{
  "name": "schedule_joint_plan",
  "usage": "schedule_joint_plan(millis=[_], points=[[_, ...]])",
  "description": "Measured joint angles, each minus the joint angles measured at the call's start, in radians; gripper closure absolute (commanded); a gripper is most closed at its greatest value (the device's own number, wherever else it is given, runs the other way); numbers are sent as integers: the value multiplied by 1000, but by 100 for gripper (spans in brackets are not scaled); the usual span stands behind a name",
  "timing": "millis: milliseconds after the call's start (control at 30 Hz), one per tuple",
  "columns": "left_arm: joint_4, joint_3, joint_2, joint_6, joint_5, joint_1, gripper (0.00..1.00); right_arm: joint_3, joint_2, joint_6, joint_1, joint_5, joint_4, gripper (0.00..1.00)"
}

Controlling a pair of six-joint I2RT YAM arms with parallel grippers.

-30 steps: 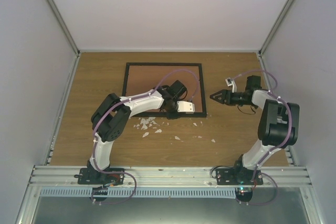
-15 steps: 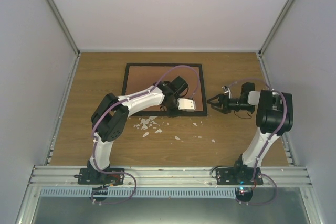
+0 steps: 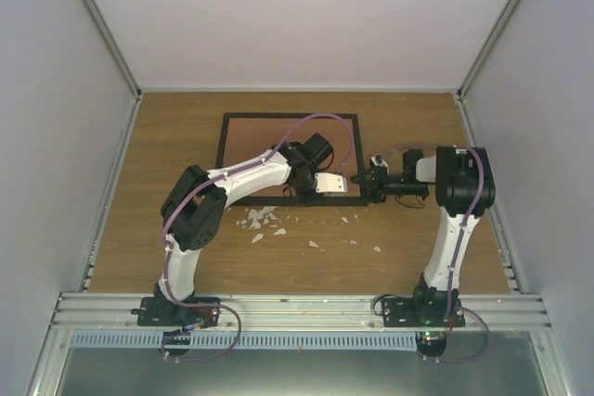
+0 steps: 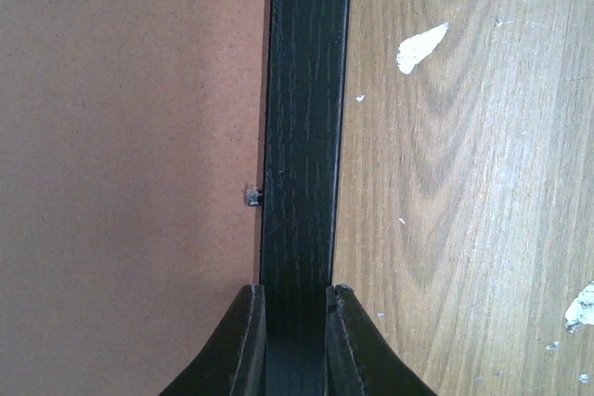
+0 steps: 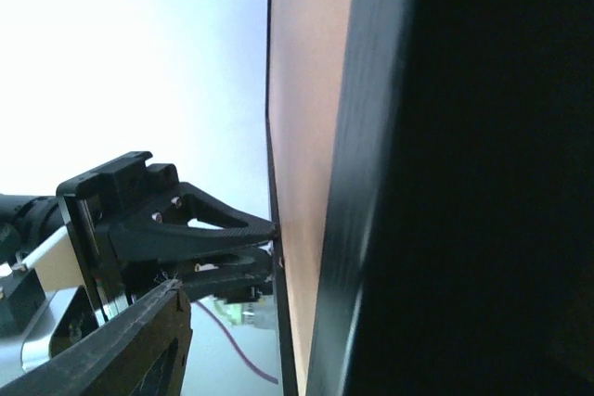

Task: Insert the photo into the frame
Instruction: Turn over the photo frame at the center of the board.

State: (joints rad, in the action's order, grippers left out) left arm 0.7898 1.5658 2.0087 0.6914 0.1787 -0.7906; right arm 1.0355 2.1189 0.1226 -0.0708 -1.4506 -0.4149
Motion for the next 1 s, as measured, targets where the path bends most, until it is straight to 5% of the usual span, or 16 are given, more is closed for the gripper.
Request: schedule_joint_plan(millis=[133, 267, 467, 667, 1000], points=[[0, -1, -3, -5, 0, -3, 99, 12, 34, 22, 25, -36, 3, 54], [-5, -5, -16, -16, -1, -6, 78, 13, 36, 36, 23, -39, -3, 65], [-5, -4, -41, -35, 3, -6, 33, 5, 12, 67, 21, 0, 9, 75], [56, 74, -79, -71, 26, 29, 3, 2, -88, 82, 20, 36, -10, 86], [171, 333, -192, -145, 47, 277, 1, 256, -204, -19, 19, 166, -384, 99]])
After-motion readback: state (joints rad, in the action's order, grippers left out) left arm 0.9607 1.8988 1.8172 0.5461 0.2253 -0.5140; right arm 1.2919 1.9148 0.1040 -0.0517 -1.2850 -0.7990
